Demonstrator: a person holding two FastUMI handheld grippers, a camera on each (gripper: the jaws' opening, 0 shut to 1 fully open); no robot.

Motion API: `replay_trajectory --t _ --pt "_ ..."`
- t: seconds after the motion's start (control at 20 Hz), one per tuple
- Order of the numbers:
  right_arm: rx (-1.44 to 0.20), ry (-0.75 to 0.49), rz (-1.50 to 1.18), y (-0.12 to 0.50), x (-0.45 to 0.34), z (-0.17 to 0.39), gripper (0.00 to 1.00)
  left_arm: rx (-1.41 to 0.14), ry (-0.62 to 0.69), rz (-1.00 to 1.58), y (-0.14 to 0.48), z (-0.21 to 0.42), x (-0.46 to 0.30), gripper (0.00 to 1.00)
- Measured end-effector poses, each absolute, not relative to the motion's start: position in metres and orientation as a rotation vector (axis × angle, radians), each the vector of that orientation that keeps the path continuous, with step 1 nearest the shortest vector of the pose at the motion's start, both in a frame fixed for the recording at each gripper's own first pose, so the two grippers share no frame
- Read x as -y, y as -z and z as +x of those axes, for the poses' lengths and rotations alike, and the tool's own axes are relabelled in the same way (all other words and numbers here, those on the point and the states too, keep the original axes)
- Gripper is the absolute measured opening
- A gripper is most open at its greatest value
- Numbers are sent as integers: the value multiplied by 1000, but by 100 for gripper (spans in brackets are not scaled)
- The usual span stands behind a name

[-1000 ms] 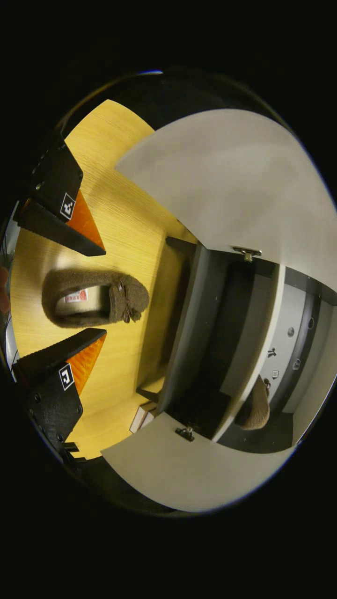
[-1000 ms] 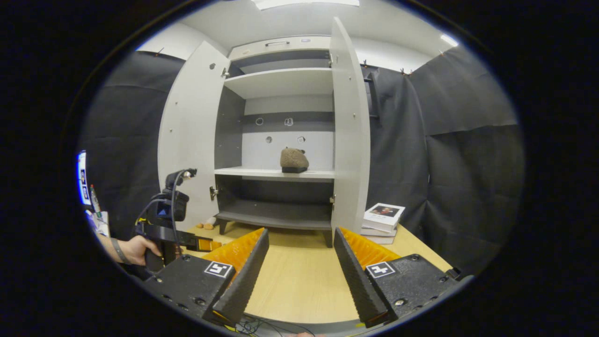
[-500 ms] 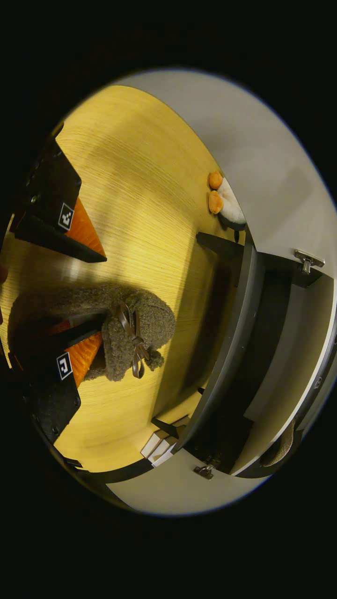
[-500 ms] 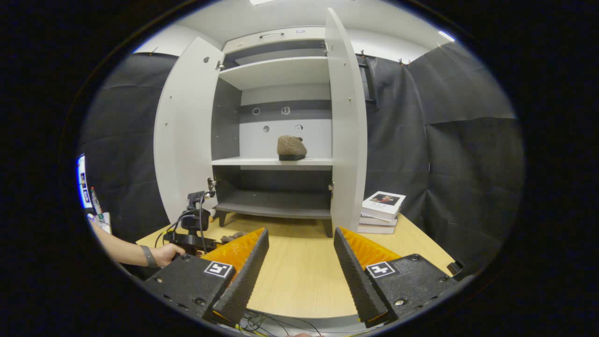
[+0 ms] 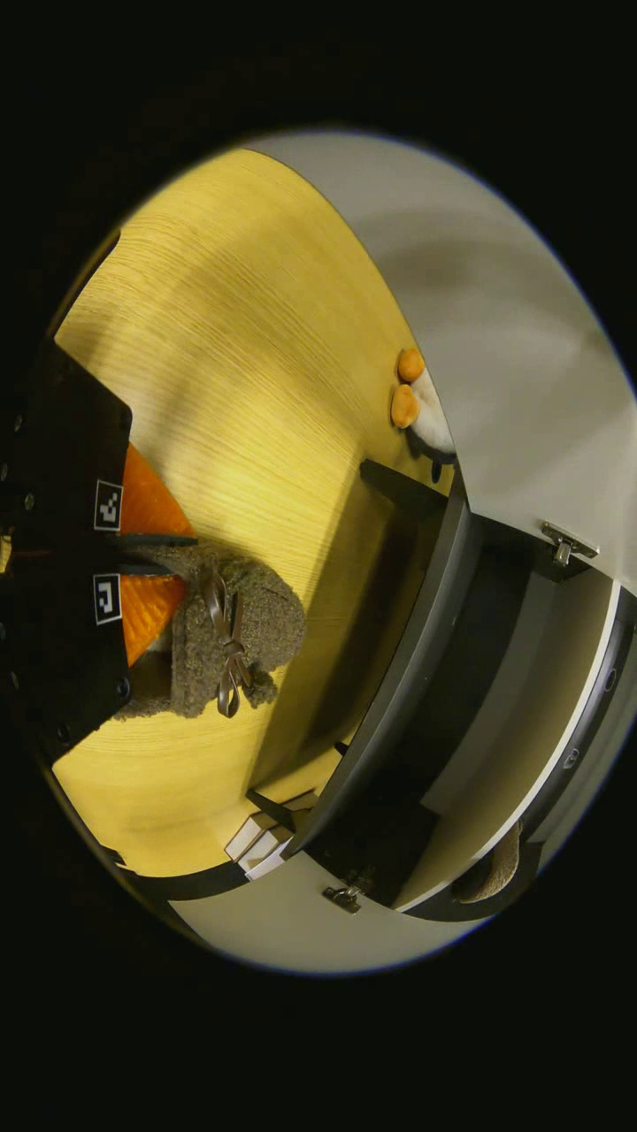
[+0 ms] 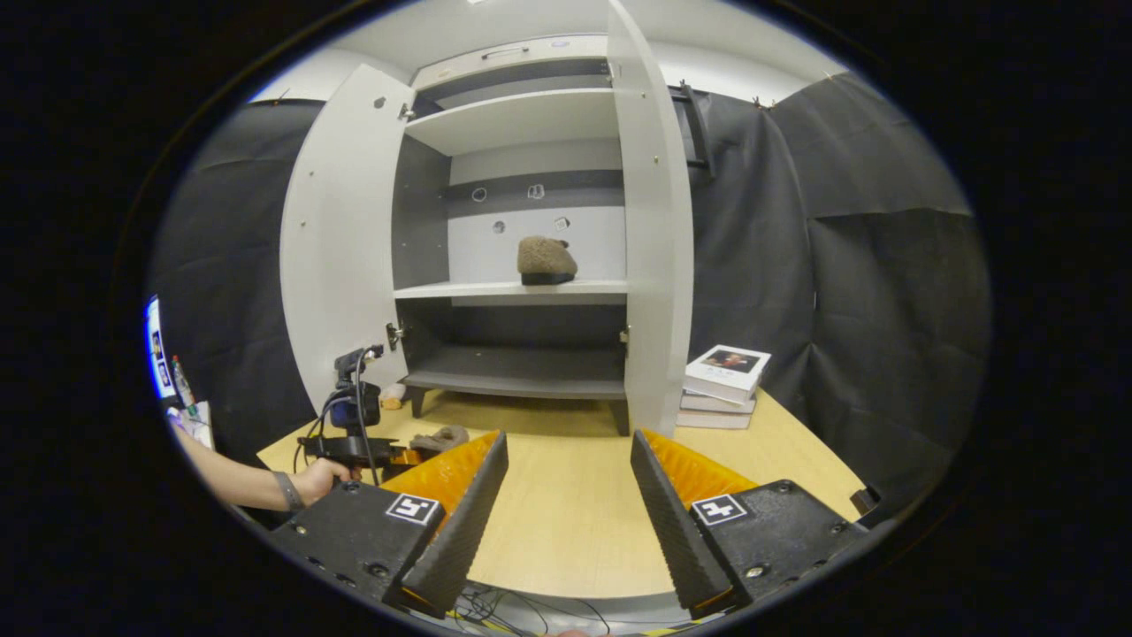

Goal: Grab one shoe with the right hand and put it into the shoe cabinet, grab the other shoe with the left hand and put it into the shoe cabinet; then close the right door with the right hand and the left door with the left hand.

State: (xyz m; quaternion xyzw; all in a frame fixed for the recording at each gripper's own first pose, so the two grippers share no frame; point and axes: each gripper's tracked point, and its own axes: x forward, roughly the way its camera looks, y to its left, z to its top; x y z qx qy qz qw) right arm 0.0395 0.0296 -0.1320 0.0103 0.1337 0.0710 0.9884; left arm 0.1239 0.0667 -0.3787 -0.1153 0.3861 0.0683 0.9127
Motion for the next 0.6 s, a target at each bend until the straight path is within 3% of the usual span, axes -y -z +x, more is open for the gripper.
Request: replay_trajectory --t 0.15,0.35,0.6 --pt "-261 -174 5 128 -39 46 89 -707 -150 -150 337 113 -61 4" --pt "-246 -211 -11 125 -53 46 89 -513 -74 -166 227 96 -12 3" --pt "-234 -247 -14 122 -66 41 89 -281 22 -168 69 179 31 3"
